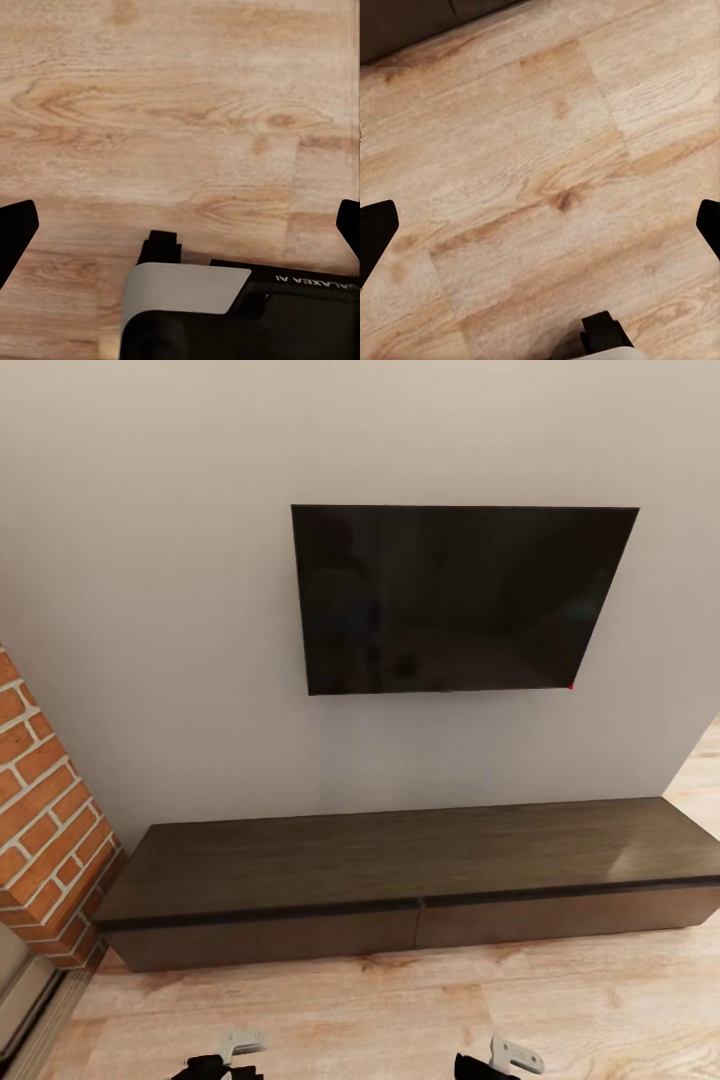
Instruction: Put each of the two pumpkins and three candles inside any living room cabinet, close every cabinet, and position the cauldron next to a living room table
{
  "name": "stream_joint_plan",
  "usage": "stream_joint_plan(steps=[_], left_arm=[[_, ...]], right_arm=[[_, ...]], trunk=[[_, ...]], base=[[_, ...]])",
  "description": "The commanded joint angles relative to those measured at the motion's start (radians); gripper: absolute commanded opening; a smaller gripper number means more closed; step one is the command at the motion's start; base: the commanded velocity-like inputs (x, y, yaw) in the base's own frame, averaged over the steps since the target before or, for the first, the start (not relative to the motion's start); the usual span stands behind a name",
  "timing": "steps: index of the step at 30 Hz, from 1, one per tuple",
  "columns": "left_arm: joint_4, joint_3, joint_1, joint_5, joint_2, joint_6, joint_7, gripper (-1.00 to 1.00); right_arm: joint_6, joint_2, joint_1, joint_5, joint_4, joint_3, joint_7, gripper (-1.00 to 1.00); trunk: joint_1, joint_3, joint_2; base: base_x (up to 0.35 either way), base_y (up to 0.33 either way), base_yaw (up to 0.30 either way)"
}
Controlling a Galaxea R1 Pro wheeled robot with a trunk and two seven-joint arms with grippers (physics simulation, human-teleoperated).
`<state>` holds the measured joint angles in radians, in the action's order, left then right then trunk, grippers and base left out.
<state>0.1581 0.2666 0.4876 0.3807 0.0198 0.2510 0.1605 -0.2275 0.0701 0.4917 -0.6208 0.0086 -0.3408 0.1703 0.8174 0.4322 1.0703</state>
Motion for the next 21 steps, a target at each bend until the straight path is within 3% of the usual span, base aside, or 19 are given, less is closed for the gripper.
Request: stream_joint_plan(steps=[1, 10, 18, 21], left_arm=[[0.002, 0.009, 0.000, 0.009, 0.006, 0.005, 0.008, 1.00], [0.011, 0.016, 0.000, 0.015, 0.033, 0.007, 0.002, 1.00], [0.002, 0.010, 0.000, 0.025, 0.040, 0.005, 0.001, 1.00], [-0.003, 0.008, -0.001, 0.028, 0.033, -0.026, 0.001, 1.00]], right_arm=[[-0.004, 0.001, 0.001, -0.009, 0.000, -0.008, 0.003, 1.00], [-0.005, 0.001, 0.000, -0.015, -0.009, -0.003, -0.006, 1.00], [-0.009, -0.002, 0.001, -0.020, -0.002, -0.001, -0.090, 1.00], [-0.012, -0.001, 0.001, -0.020, -0.001, 0.012, -0.096, 1.00]], trunk=[[0.000, 0.001, 0.001], [0.000, 0.003, 0.001], [0.000, 0.004, 0.001], [0.000, 0.004, 0.001]], base=[[0.000, 0.000, 0.000], [0.000, 0.000, -0.023], [0.000, 0.000, -0.247], [0.000, 0.000, -0.275]])
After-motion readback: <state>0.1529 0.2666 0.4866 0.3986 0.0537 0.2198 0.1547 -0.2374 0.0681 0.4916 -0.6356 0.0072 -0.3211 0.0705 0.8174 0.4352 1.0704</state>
